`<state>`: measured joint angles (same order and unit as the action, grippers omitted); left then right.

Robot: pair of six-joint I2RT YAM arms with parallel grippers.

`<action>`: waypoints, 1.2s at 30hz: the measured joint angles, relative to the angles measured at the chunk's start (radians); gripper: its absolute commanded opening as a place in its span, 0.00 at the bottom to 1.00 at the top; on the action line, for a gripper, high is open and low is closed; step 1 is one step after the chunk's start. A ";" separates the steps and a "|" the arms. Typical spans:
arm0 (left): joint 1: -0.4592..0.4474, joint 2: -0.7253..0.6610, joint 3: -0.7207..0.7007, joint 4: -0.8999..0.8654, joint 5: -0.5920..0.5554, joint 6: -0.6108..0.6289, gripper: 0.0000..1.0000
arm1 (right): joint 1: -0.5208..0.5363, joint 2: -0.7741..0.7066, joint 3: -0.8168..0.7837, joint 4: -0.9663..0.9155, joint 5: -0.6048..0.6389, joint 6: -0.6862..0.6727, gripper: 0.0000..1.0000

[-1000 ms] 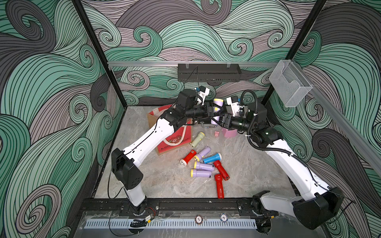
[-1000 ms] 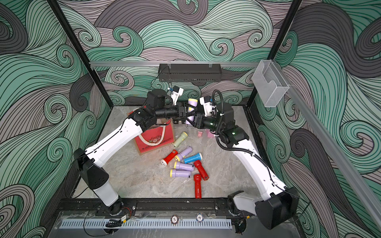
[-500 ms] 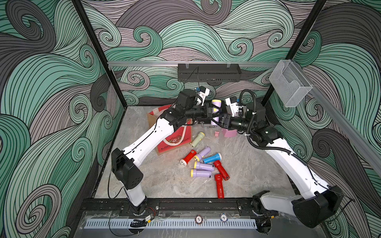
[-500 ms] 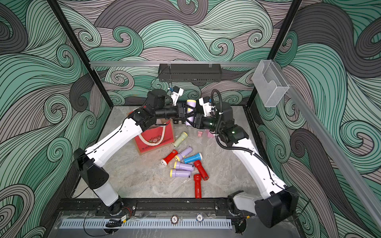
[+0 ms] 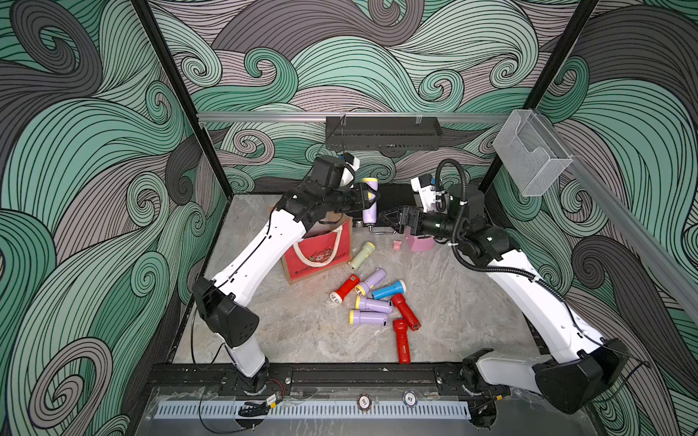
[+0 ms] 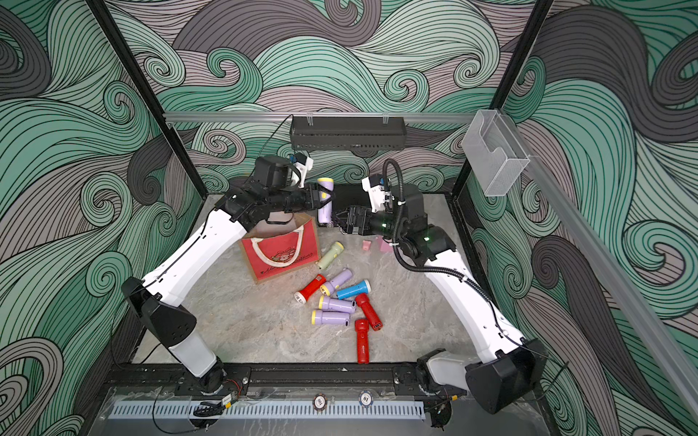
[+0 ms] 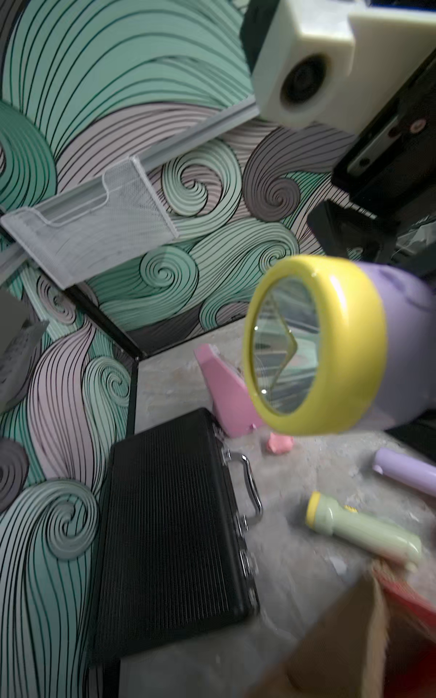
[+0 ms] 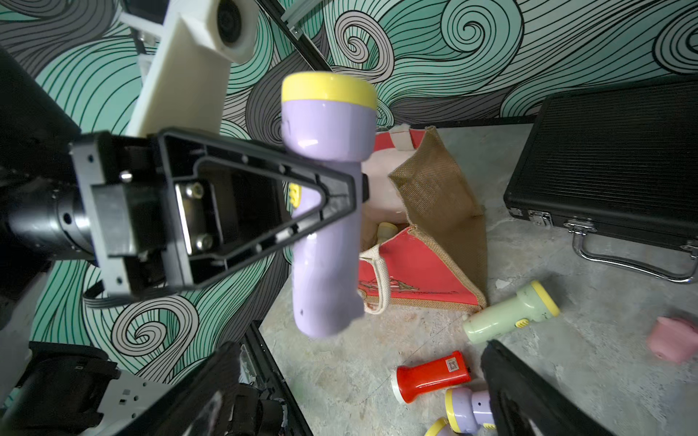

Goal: Put the flashlights into the tote bags
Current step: Place the flashlight in the canvas bag.

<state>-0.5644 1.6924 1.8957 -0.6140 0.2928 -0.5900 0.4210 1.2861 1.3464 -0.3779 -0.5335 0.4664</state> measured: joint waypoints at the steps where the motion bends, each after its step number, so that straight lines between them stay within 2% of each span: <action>1: 0.024 -0.008 0.000 -0.022 -0.019 0.005 0.00 | 0.000 0.005 0.004 -0.014 0.010 -0.005 0.99; 5: 0.115 -0.028 0.018 -0.123 -0.099 0.029 0.00 | 0.000 0.024 0.023 -0.074 0.051 -0.023 1.00; 11: 0.196 -0.001 0.153 -0.286 -0.237 0.057 0.00 | 0.000 0.034 0.035 -0.152 0.116 -0.042 1.00; 22: 0.200 0.166 0.254 -0.427 -0.444 0.060 0.00 | 0.000 0.032 0.035 -0.207 0.174 -0.044 1.00; 36: 0.200 0.238 0.164 -0.441 -0.508 0.036 0.00 | 0.000 0.016 0.031 -0.222 0.199 -0.040 1.00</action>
<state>-0.3649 1.9301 2.0594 -1.0550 -0.2153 -0.5537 0.4210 1.3018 1.3769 -0.5995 -0.3347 0.4259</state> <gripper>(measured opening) 0.387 0.996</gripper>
